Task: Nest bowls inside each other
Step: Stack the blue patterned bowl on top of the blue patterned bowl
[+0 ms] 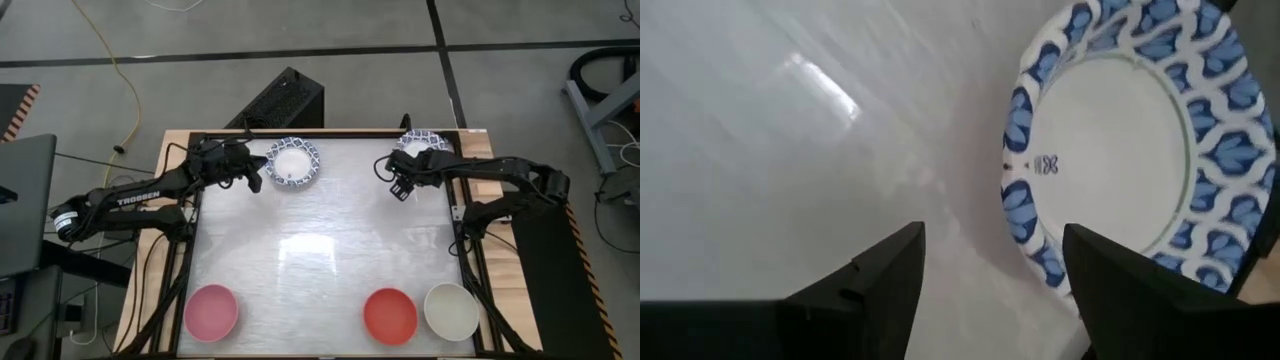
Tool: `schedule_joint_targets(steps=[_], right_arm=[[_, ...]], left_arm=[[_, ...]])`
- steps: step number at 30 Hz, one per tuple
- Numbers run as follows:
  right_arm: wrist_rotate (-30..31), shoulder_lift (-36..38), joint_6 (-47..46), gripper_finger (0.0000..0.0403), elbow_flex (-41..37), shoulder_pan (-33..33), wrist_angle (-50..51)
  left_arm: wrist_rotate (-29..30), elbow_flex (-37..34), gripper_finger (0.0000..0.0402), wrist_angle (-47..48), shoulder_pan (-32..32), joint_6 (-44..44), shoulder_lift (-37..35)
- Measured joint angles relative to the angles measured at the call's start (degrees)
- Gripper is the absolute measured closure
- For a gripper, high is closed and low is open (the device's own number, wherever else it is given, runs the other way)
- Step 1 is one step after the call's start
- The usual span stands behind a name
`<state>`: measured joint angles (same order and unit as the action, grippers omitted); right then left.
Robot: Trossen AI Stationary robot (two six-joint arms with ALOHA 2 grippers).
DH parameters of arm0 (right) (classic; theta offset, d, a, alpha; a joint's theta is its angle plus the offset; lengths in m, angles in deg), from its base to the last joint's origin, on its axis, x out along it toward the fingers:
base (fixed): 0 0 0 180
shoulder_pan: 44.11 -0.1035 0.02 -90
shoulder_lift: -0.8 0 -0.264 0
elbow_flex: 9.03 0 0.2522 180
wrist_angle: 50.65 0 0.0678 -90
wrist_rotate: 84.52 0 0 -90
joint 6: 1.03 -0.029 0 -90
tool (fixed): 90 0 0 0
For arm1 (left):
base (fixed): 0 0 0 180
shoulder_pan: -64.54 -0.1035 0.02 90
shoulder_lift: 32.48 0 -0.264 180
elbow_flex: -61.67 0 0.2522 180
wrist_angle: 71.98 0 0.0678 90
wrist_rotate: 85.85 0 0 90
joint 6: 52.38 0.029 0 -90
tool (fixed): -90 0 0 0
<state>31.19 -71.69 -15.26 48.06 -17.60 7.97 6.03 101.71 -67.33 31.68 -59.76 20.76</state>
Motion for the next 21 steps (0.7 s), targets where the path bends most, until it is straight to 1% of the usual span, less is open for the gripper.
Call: schedule_joint_targets(steps=[5, 7, 9, 16, 18, 21], right_arm=[[-0.33, 0.0, 4.1, 0.0143, 0.0, 1.13, -2.16], [-1.63, 0.0, 5.26, 0.0143, 0.0, 1.49, -3.31], [-2.85, 0.0, 5.73, 0.0143, 0.0, 1.52, -4.25], [-3.06, -0.14, 6.04, 0.0143, 0.0, 1.52, -5.21], [-3.06, -1.25, 6.62, 0.0143, 0.02, 1.54, -5.21], [-3.55, -4.88, 6.75, 0.0143, 0.02, 1.72, -4.94]], left_arm=[[0.37, 0.0, 0.0378, -0.25, 0.0, -0.13, 0.0], [0.42, 0.0, 0.0378, -0.32, 0.0, -0.17, 0.01], [0.42, -0.01, 0.0378, -0.29, 0.0, -0.2, 0.02], [0.32, 0.0, 0.0378, -0.25, 0.0, -0.58, 0.0], [0.1, 0.0, 0.0378, -0.25, 0.0, -0.68, 0.02], [0.05, -0.02, 0.0378, -0.25, 0.0, -1.34, 0.02]])
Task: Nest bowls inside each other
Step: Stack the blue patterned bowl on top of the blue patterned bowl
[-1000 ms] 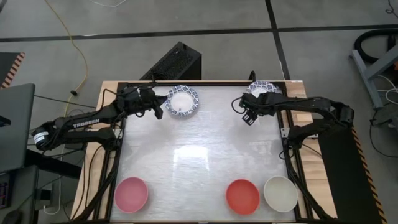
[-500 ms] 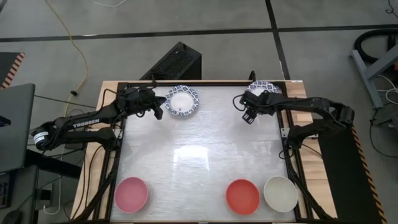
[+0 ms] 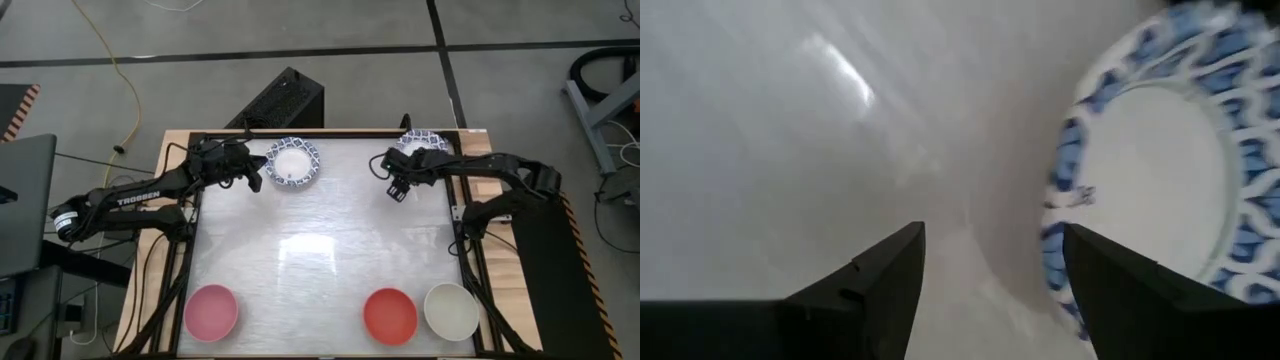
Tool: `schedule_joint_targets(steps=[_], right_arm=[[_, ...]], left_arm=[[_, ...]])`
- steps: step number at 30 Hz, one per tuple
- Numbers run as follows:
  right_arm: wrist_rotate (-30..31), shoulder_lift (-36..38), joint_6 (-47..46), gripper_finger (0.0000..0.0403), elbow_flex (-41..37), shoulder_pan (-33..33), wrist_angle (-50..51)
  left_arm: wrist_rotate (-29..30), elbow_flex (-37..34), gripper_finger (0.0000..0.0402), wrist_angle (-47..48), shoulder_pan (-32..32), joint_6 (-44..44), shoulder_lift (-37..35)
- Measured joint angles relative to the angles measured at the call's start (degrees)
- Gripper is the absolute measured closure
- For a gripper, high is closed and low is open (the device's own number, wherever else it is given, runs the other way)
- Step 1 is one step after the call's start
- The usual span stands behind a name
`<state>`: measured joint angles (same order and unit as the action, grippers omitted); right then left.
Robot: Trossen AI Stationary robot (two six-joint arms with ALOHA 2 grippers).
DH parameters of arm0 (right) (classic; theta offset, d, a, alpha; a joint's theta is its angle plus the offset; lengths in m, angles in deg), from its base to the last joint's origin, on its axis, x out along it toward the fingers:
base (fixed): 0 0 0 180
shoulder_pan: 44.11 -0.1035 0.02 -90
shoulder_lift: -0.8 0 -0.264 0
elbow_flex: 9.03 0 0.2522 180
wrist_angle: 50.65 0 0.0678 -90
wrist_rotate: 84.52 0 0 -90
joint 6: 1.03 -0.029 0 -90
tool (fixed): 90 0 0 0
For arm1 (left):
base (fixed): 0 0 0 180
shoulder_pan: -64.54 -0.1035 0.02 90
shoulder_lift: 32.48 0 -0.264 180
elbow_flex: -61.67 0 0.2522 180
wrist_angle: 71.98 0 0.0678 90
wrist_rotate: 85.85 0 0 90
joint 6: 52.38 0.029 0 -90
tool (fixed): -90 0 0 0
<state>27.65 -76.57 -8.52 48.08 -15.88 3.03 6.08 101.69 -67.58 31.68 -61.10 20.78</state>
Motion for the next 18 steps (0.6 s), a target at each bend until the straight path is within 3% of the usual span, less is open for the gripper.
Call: schedule_joint_targets(steps=[9, 18], right_arm=[[3.45, -11.6, -1.09, 0.0143, 2.01, -2.78, -0.66], [4.09, -13.32, -1.38, 0.0143, 5.94, -2.73, 0.4]], left_arm=[[-0.28, 0.02, 0.0378, -0.3, 0.0, -1.95, 0.0], [-0.63, 0.02, 0.0379, -0.37, 0.0, -3.24, 0.0]])
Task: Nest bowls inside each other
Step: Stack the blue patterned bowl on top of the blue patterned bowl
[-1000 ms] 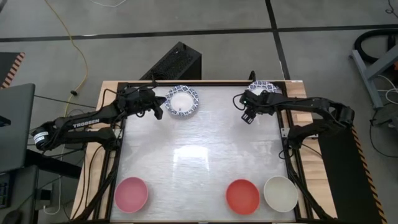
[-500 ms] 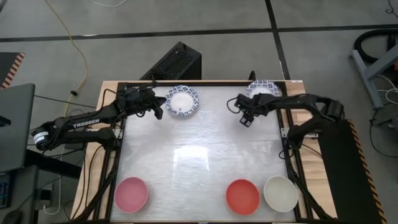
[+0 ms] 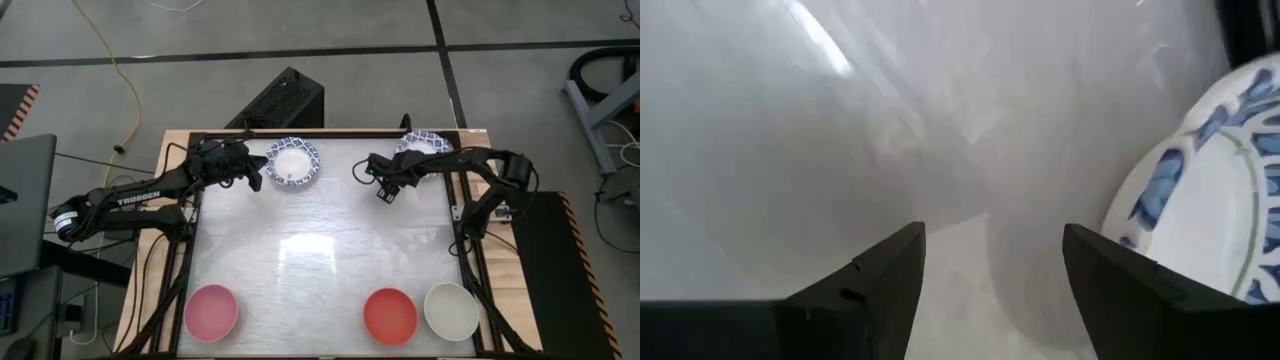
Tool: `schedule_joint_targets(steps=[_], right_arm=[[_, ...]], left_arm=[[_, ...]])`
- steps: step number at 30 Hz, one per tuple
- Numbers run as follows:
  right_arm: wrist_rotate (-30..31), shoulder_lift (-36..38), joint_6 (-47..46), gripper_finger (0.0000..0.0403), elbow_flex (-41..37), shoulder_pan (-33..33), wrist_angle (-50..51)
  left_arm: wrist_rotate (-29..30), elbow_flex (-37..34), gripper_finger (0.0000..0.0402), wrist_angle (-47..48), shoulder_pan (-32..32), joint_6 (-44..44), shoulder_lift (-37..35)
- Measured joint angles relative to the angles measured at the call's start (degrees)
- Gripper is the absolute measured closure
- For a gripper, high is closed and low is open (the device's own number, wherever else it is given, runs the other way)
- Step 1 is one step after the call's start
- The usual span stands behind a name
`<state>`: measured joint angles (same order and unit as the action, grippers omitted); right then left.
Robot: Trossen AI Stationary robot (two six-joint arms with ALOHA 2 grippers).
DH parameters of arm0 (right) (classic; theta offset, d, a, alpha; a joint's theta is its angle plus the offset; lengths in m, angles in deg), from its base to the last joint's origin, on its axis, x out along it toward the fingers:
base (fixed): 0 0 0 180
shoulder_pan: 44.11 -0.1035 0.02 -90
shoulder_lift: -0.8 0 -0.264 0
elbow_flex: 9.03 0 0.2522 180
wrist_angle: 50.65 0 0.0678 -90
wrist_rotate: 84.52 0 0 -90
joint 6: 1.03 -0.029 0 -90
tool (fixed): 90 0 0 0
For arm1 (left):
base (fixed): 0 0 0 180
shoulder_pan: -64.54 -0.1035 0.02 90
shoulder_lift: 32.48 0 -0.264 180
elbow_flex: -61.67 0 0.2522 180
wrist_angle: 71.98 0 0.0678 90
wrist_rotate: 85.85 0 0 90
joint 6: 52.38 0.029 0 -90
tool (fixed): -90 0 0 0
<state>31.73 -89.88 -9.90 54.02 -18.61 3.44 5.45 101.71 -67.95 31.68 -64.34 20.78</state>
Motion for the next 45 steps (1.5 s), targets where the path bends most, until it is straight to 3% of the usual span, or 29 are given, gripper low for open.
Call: schedule_joint_targets(steps=[5, 10, 13, 25, 36, 45], right_arm=[[-2.19, 1.72, 0.75, 0.0143, 3.51, -0.99, 1.43], [3.79, 3.03, 1.44, 0.0143, 6.3, -1.93, 2.59], [3.98, 2.77, 1.83, 0.0143, 6.26, -0.56, 3.32], [3.86, -3.99, 1.8, 0.0143, 6.26, 3.92, 7.26], [7.32, -9.36, -0.81, 0.0143, 6.26, 4.13, 8.94], [7.48, -9.81, -1.81, 0.0197, 6.28, 4.13, 9.08]], left_arm=[[0.0, 0.0, 0.0379, 0.0, 0.0, -0.36, -0.02], [0.46, 0.0, 0.0379, 0.0, 0.0, -0.36, -0.01], [0.48, 0.0, 0.0379, 0.0, 0.0, -0.36, -0.01], [0.57, 0.0, 0.0379, -0.02, 0.0, -0.84, 0.0], [0.61, 0.0, 0.0379, -0.01, 0.0, -0.96, -0.01], [0.63, 0.0, 0.0379, -0.02, 0.0, -0.95, 0.0]])
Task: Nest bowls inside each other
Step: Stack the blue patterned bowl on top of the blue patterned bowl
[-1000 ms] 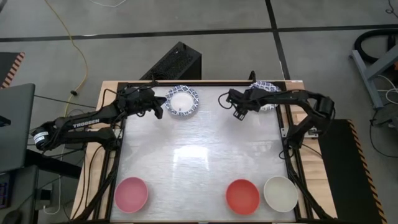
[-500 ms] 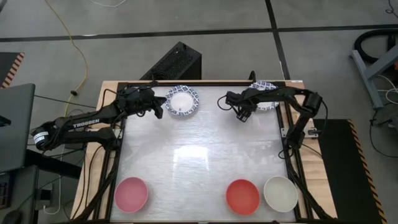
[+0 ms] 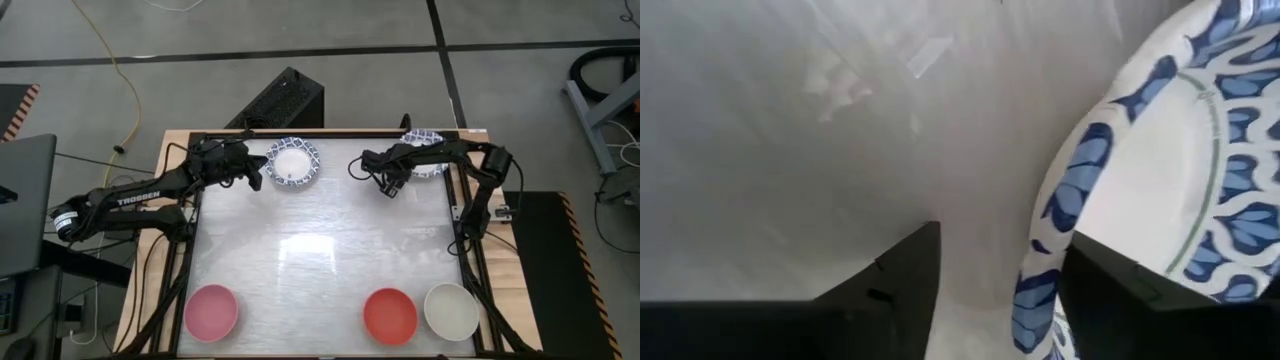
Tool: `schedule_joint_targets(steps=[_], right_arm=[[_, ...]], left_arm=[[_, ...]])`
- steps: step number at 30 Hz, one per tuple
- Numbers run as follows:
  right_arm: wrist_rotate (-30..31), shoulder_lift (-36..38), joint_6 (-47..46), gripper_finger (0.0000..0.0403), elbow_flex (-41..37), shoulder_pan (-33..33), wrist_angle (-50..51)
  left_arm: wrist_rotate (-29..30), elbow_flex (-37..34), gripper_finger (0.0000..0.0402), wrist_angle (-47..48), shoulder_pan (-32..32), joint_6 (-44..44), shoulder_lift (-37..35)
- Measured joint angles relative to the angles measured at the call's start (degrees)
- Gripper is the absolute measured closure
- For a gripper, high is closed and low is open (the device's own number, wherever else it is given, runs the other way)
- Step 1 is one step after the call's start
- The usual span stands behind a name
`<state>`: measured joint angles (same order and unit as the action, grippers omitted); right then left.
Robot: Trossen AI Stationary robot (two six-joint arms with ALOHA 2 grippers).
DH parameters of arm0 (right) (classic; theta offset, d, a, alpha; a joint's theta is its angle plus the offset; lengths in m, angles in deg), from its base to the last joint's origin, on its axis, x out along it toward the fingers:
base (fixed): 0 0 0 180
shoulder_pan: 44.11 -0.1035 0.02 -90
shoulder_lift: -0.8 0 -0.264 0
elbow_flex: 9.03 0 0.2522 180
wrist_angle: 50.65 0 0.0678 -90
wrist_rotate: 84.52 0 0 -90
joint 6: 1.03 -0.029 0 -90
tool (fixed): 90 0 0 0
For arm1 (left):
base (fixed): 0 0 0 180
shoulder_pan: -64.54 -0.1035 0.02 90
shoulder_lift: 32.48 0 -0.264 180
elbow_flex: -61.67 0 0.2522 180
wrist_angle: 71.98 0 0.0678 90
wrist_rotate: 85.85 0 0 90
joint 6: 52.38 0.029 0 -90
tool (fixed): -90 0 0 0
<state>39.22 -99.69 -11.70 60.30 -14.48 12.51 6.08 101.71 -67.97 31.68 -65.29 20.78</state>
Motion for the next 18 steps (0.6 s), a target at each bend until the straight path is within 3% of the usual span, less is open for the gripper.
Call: schedule_joint_targets(steps=[10, 18], right_arm=[[0.5, -0.06, 0.03, 0.0274, -0.04, 0.09, -0.21], [0.83, -0.06, 0.32, 0.0305, -0.04, 0.09, -0.39]], left_arm=[[0.0, 0.0, 0.0379, 0.02, -0.01, 0.0, 0.0], [1.45, 0.0, 0.0379, 0.02, -0.02, 0.01, -0.02]])
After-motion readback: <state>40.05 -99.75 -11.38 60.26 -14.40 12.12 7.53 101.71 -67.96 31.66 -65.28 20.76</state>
